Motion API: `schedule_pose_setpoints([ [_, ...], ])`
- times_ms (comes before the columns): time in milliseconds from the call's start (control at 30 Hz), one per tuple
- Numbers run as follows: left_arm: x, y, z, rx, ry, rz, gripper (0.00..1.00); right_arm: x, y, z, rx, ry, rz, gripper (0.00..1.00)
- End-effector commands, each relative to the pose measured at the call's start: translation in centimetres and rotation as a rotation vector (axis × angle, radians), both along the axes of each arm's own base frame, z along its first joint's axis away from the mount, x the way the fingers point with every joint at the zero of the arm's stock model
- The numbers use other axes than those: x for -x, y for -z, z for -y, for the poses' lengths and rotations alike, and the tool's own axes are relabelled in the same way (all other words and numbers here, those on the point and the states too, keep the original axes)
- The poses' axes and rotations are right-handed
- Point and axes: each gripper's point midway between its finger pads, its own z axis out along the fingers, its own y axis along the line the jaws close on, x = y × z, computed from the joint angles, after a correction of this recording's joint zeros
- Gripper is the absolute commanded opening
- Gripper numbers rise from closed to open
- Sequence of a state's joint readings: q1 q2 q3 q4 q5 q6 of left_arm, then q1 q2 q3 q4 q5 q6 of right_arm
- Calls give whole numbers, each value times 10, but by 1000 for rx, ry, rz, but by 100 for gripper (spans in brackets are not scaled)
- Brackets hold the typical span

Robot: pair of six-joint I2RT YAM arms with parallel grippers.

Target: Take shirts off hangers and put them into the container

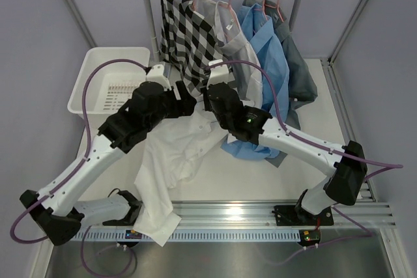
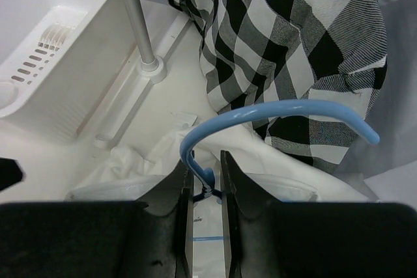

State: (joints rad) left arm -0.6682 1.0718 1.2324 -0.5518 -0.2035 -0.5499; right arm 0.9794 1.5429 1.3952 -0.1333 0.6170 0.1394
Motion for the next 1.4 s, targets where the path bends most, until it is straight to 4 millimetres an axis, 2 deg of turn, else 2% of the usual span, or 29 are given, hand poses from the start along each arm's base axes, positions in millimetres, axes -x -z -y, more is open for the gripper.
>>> schedule_pose_setpoints([
  [0,-14,-15,-4,3,-125,36,75,-1,-37,9,-91,72,51,0],
  [133,-22,-1,-2,-45,-170,22,70,2,-41,10,-100,67,58,0],
  [233,-25,5,-3,-79,-196,21,61,4,-42,11,-102,65,60,0],
  [367,-25,11,-3,-106,-196,12,44,5,-42,12,-109,67,63,0],
  [500,-23,13,-5,-110,-200,11,22,5,-43,15,-114,78,67,0],
  [700,-22,13,-12,-123,-216,21,10,6,-40,18,-117,82,67,0],
  [767,-21,14,-14,-131,-219,25,1,7,-39,19,-116,82,66,0],
  [900,-18,12,-24,-163,-232,36,0,10,-37,25,-111,87,62,0],
  [1067,-2,9,-45,-199,-233,66,0,20,-43,48,-121,119,63,0],
  [1200,24,2,-67,-168,-211,107,0,28,-52,68,-148,158,69,0],
  [1367,50,-7,-74,-115,-132,157,0,32,-53,77,-151,187,53,0],
])
